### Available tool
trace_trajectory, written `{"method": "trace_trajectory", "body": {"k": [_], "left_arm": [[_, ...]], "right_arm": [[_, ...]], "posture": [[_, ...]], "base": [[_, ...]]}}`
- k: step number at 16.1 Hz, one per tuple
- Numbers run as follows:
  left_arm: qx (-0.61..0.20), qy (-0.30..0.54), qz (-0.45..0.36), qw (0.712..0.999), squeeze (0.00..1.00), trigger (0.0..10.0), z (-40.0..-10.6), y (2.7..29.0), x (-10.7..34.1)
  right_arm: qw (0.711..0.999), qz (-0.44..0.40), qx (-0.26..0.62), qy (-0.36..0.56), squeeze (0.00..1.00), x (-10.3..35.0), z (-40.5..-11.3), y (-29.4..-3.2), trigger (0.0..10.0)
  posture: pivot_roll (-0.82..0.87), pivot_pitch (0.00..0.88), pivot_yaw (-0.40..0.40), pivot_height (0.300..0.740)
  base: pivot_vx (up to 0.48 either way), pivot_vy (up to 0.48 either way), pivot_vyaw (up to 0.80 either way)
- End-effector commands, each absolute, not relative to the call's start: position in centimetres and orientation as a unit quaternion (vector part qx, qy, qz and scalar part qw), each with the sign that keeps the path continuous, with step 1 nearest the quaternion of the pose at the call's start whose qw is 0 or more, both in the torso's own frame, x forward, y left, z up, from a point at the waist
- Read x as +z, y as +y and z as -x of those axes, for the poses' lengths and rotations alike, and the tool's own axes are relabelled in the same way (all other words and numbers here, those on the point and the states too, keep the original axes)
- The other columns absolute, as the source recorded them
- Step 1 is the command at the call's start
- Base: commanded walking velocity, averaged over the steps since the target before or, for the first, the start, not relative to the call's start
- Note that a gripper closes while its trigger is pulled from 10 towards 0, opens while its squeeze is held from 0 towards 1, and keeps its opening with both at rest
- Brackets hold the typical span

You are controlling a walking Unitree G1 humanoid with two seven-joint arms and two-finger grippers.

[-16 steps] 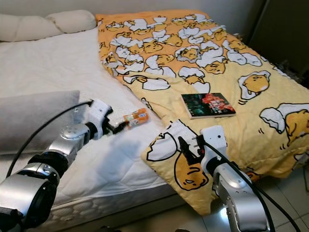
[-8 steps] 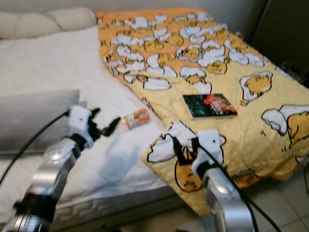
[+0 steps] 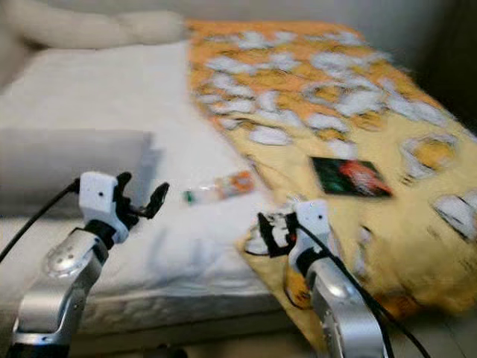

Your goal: Clean up the room

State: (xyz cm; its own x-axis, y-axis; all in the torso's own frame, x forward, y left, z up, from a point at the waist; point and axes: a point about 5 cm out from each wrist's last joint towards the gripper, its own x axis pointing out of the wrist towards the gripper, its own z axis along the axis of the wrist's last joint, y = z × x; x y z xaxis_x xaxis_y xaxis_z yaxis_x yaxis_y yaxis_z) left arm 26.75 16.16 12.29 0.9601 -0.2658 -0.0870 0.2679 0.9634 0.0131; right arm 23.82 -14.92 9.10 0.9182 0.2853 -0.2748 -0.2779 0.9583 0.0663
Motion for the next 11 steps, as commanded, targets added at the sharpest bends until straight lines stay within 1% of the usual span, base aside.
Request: {"method": "trace_trajectory", "body": {"k": [1, 5, 7, 11], "left_arm": [[-0.128, 0.049, -0.018, 0.990, 0.00, 10.0, -26.4, 16.3, 12.5], [-0.128, 0.058, -0.022, 0.990, 0.00, 10.0, -25.8, 16.2, 12.7], [-0.125, 0.063, -0.021, 0.990, 0.00, 10.0, -25.5, 16.3, 12.8], [-0.125, 0.077, -0.013, 0.989, 0.00, 10.0, -25.2, 16.5, 12.6]], "right_arm": [[0.979, -0.008, 0.154, 0.135, 0.00, 9.3, -24.0, -14.6, 10.0], [0.977, -0.009, 0.165, 0.134, 0.00, 9.3, -24.1, -14.3, 10.0], [0.977, -0.008, 0.169, 0.132, 0.00, 9.2, -24.1, -14.2, 10.0], [0.977, -0.024, 0.165, 0.131, 0.00, 9.2, -24.3, -14.3, 10.0]], "posture": [[0.00, 0.000, 0.028, 0.740], [0.02, 0.000, 0.025, 0.740], [0.02, 0.000, 0.023, 0.740], [0.03, 0.000, 0.017, 0.740]], "base": [[0.296, 0.000, 0.80], [0.298, 0.000, 0.80], [0.296, 0.000, 0.00], [0.000, 0.000, 0.00]]}}
